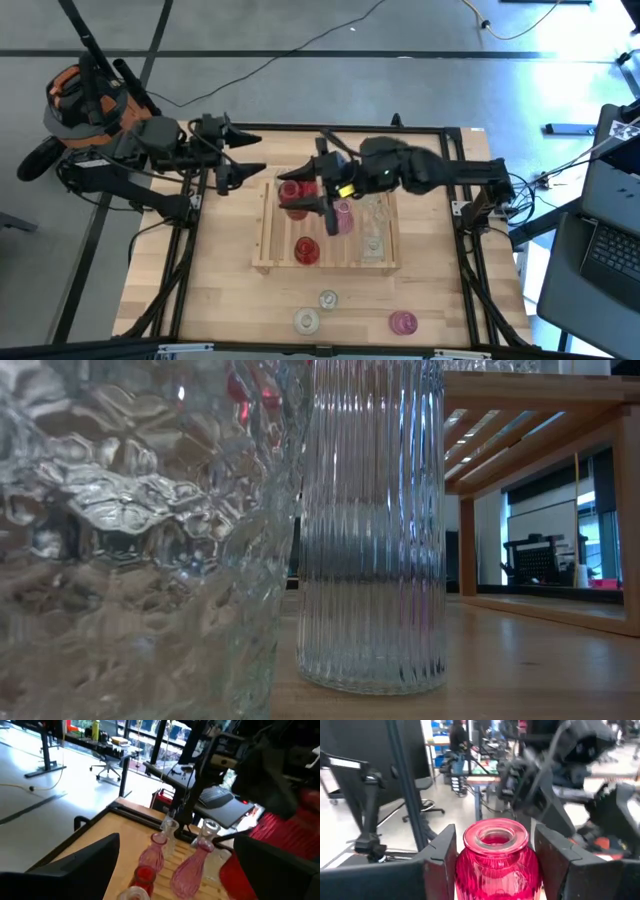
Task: Sort vases onto shelf
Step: Put the red vase on the shelf aligned with the other red vase, then put the violet vase on the shelf aligned with the other violet vase
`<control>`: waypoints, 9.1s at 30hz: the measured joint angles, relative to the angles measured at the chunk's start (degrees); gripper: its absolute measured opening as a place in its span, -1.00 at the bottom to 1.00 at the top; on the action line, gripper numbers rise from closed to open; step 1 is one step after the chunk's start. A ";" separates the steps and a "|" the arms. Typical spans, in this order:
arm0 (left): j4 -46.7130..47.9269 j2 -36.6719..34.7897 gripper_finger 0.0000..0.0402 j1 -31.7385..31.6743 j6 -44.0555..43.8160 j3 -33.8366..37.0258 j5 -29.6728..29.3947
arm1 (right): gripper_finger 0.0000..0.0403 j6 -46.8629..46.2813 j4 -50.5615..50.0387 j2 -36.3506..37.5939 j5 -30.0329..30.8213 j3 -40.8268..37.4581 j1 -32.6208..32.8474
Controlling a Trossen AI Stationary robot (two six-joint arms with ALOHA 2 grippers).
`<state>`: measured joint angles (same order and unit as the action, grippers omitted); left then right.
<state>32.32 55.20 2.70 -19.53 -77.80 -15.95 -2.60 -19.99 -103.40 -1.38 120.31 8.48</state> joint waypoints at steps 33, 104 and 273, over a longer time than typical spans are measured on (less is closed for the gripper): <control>6.33 0.39 0.92 0.00 1.92 0.02 0.40 | -0.17 -10.64 13.66 3.92 39.77 -23.34 8.62; 10.64 0.39 0.92 -0.02 2.08 0.04 0.36 | -0.30 -16.61 9.32 -0.80 43.43 -26.24 7.92; 40.49 1.44 0.92 12.72 -34.07 0.07 13.99 | 0.44 -70.72 -3.01 6.81 40.83 -65.02 50.69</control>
<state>72.81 56.64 15.42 -53.60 -77.73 -1.96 -73.33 -23.01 -96.60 39.46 55.29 59.17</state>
